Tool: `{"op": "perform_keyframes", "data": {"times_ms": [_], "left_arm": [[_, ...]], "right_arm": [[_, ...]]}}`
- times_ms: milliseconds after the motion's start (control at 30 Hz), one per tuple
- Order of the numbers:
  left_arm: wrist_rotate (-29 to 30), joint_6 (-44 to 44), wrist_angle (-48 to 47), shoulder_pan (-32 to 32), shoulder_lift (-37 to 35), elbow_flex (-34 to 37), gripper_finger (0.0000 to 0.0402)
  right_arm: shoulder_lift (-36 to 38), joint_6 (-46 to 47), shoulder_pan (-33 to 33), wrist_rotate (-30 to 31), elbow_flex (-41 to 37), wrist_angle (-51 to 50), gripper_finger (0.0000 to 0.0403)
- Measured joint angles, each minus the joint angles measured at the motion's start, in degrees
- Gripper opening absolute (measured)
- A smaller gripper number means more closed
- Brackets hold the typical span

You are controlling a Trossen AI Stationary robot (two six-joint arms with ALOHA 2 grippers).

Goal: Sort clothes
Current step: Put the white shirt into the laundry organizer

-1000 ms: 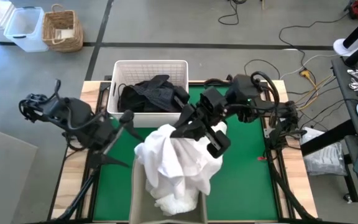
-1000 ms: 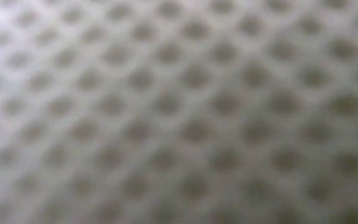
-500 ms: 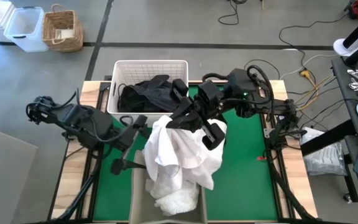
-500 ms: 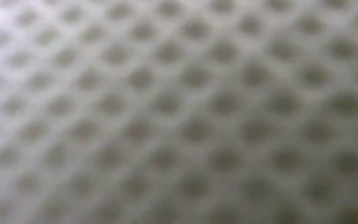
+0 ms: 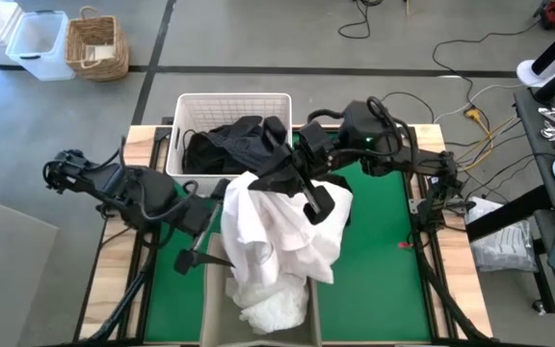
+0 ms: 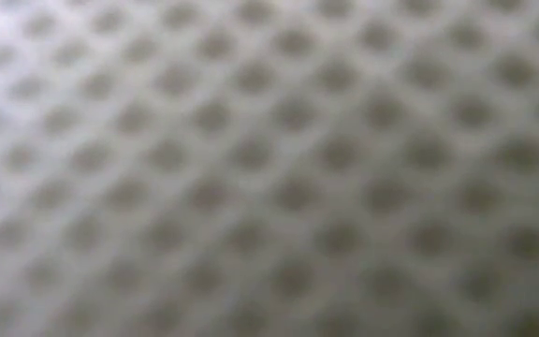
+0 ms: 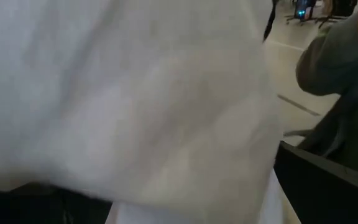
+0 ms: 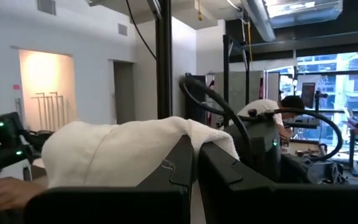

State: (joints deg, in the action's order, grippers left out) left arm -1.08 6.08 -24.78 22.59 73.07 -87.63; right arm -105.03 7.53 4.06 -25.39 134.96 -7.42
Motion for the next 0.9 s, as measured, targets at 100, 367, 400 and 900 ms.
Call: {"op": "perform_keyframes", "data": {"times_ms": [100, 367, 400, 900], "left_arm": [[0.08, 2.93, 2.49, -0.42, 0.99, 0.00, 0.0382], [0.51, 7.30, 5.44, -2.86, 4.89, 0.00, 0.0345], [0.57, 7.40, 5.70, -3.01, 5.24, 0.00, 0.0332], [5.28, 6.46, 3.93, -3.00, 5.13, 0.00, 0.0016]], "right_arm": [[0.00, 0.00, -0.43, 0.04, 0.00, 0.00, 0.0009], [-0.02, -0.05, -0.50, 0.03, 0.00, -0.21, 0.0009], [-0.02, -0.03, -0.47, 0.03, 0.00, -0.23, 0.0009], [0.19, 1.36, -0.50, 0.25, 0.00, -3.95, 0.0021]]}}
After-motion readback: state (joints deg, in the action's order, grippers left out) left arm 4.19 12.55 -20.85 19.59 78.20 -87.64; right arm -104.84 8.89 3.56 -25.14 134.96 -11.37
